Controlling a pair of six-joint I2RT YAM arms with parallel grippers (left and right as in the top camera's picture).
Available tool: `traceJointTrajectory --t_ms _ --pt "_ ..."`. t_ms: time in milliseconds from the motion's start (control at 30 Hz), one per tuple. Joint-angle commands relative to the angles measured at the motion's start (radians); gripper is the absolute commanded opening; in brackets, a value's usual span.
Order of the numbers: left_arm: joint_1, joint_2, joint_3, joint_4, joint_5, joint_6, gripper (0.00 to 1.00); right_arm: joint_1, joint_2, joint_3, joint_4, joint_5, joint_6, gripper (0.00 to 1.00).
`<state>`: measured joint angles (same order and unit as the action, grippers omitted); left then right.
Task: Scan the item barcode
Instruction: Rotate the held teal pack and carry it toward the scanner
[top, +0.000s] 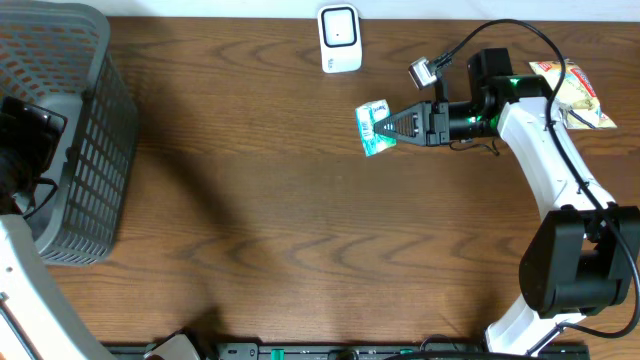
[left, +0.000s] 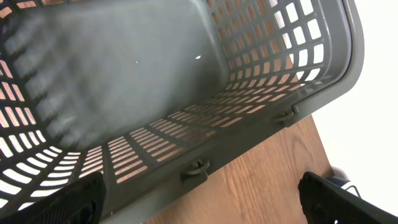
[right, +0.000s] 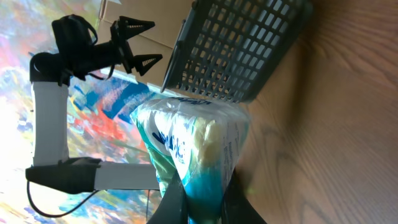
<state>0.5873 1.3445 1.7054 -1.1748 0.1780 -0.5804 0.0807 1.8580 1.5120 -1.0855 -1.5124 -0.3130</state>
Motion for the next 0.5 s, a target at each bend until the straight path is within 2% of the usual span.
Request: traceJointTrajectory --t_ms 0,467 --pt "0.003 -0.005 0.014 -0.002 -0.005 -0.008 0.98 -0.002 -0.007 0.015 0.002 -0.050 0.032 0.01" --pt "0.003 -0.005 0.014 -0.002 -0.005 -0.008 0.98 -0.002 -0.007 0.015 0.023 -0.050 0.052 0.01"
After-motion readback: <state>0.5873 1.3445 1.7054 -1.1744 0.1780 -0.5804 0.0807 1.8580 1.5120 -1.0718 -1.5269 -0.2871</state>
